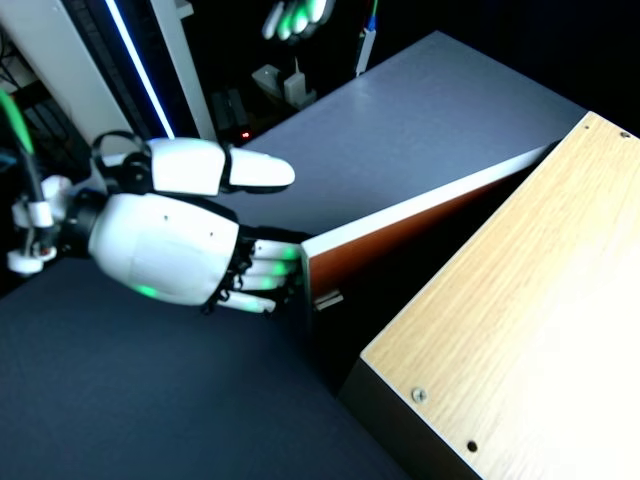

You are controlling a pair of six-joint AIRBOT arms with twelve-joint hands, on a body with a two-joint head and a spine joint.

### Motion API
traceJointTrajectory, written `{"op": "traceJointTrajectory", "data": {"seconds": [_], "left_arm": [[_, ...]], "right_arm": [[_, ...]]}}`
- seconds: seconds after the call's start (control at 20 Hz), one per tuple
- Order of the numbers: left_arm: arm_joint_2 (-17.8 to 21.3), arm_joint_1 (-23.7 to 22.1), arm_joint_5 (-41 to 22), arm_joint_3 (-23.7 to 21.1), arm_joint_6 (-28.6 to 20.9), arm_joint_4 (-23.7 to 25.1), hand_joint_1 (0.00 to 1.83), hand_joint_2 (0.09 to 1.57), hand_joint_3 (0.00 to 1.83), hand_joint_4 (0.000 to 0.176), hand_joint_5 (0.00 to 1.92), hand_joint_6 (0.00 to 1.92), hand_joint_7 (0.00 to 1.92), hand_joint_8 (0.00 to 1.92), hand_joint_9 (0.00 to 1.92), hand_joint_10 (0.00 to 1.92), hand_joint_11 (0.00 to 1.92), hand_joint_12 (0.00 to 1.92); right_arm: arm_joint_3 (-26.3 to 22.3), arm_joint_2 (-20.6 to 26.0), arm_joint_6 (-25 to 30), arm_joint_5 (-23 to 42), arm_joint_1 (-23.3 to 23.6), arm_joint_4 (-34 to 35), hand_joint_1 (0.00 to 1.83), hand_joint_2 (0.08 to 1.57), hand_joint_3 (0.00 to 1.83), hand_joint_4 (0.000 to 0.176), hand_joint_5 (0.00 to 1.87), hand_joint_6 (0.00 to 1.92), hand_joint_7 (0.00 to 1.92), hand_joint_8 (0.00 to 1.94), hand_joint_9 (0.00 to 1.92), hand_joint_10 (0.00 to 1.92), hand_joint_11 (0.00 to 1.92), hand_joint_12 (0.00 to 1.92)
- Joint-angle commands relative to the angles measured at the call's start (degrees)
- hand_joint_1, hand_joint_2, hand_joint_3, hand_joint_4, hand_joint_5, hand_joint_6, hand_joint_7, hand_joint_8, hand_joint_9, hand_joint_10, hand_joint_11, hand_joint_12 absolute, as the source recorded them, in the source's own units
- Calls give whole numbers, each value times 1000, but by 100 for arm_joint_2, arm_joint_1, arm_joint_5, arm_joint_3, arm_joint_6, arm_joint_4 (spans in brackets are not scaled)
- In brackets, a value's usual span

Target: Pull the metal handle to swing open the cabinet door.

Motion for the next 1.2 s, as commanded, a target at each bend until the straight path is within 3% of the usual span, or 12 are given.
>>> {"op": "traceJointTrajectory", "data": {"seconds": [0.0, 0.6, 0.7, 1.15], "left_arm": [[42, -44, -142, 8, 48, -573, 0, 1329, 0, 0, 279, 2, 318, 1, 297, 2, 0, 664], [42, -44, -142, 8, 48, -573, 0, 1331, 0, 0, 279, 2, 318, 1, 295, 0, 0, 664], [42, -44, -142, 8, 48, -573, 0, 1326, 0, 0, 284, 1, 328, 3, 306, 4, 0, 682], [42, -44, -142, 8, 48, -573, 0, 1330, 0, 0, 276, 0, 316, 0, 294, 1, 0, 667]], "right_arm": [[-24, 60, 35, 497, 15, 114, 0, 1349, 0, 0, 350, 2, 370, 0, 340, 1, 0, 890], [-378, 390, 35, 641, -68, 115, 0, 1350, 1, 0, 337, 1, 363, 2, 336, 2, 0, 886], [-668, 522, 36, 761, -126, 117, 0, 1351, 1, 0, 338, 0, 367, 1, 341, 2, 0, 905], [-992, 566, 42, 836, -131, 119, 0, 1348, 0, 0, 333, 0, 365, 1, 342, 2, 0, 897]]}}
